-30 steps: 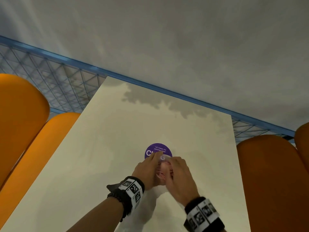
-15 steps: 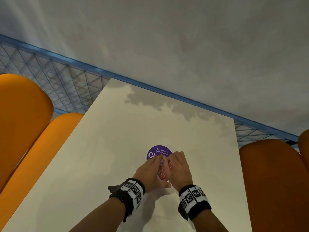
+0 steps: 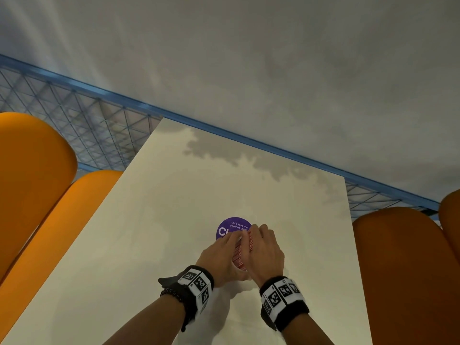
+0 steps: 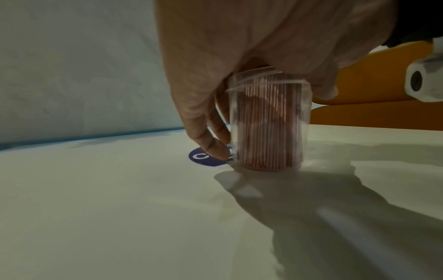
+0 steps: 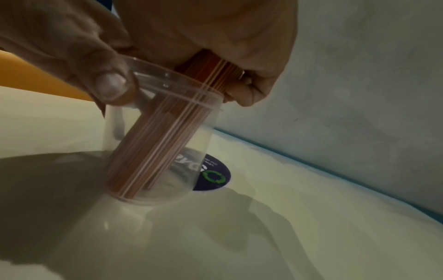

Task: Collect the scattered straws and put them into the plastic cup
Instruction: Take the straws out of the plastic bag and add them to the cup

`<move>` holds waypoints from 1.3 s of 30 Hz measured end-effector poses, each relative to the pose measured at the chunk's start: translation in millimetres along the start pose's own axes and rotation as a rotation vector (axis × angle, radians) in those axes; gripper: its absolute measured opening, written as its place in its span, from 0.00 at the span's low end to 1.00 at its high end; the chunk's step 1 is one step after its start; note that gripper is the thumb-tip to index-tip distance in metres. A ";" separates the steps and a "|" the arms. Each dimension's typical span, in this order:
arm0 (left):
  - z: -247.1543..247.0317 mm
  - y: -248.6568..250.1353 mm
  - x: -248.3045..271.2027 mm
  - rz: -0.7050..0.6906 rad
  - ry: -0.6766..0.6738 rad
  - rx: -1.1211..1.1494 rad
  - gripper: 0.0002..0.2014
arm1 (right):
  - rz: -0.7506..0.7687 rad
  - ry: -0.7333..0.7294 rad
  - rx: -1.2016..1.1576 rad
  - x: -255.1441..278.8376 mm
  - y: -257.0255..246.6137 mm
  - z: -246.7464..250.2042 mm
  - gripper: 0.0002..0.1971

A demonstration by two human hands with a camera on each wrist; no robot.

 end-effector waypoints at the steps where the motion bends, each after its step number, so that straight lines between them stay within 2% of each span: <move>1: 0.4 -0.2 0.0 0.002 0.004 -0.002 0.46 | -0.013 -0.014 -0.003 -0.9 0.4 -0.7 0.12; 5: -0.1 0.6 -0.3 -0.002 -0.015 -0.016 0.48 | -0.080 -0.074 -0.025 -5.6 5.1 -2.7 0.10; 10: -2.4 -4.1 -0.5 0.026 -0.020 -0.019 0.49 | 0.038 -0.120 0.007 -8.8 -7.1 -10.9 0.20; 14: -3.4 -4.6 -0.8 0.031 -0.023 -0.018 0.48 | 0.002 -0.174 0.006 -6.7 2.0 -15.7 0.21; 18: -0.3 -0.3 1.3 0.011 -0.022 -0.027 0.48 | -0.078 -0.290 0.007 -6.9 9.6 -27.8 0.26; 21: 0.6 2.0 1.9 0.016 -0.040 -0.044 0.49 | -0.040 -0.323 0.022 -8.5 5.8 -24.1 0.23; 23: 0.0 1.5 2.3 0.032 -0.055 -0.059 0.52 | -0.049 -0.351 -0.098 -8.8 7.6 -20.6 0.21; 25: -2.3 -1.0 3.6 0.058 -0.093 -0.064 0.58 | -0.152 -0.300 -0.329 -13.0 19.9 -8.9 0.20; 26: -3.5 -2.1 4.7 0.070 -0.112 -0.057 0.61 | -0.189 -0.217 -0.404 -16.1 28.7 3.7 0.18; 29: 2.0 -2.8 10.8 0.101 -0.119 -0.043 0.64 | -0.272 -0.002 -0.421 -6.8 62.3 41.9 0.11; 31: 13.4 -8.2 18.3 0.118 -0.070 -0.050 0.55 | -0.324 -0.026 -0.354 13.2 81.4 49.2 0.14; 34: 30.1 -23.8 37.9 0.096 0.019 -0.072 0.24 | -0.297 -0.251 -0.185 59.4 81.4 25.2 0.16; 35: 32.0 -31.0 46.6 0.103 0.026 -0.078 0.16 | -0.222 -0.307 -0.141 75.1 71.3 14.3 0.15; 37: 30.0 -45.0 65.0 0.138 -0.001 -0.082 0.07 | -0.011 -0.410 -0.131 105.9 37.7 -10.8 0.11; 39: 25.6 -53.2 84.0 0.176 -0.049 -0.074 0.04 | 0.159 -0.571 -0.096 135.2 4.9 -39.9 0.27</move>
Point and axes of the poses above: each hand's wrist, its own x-axis away from the middle knuckle, its own z-axis out of the back of the hand, y = z × x, the point moved 10 cm from there along -x, towards the middle knuckle, and after that the axes turned 2 degrees about -x, right-handed, at the moved point
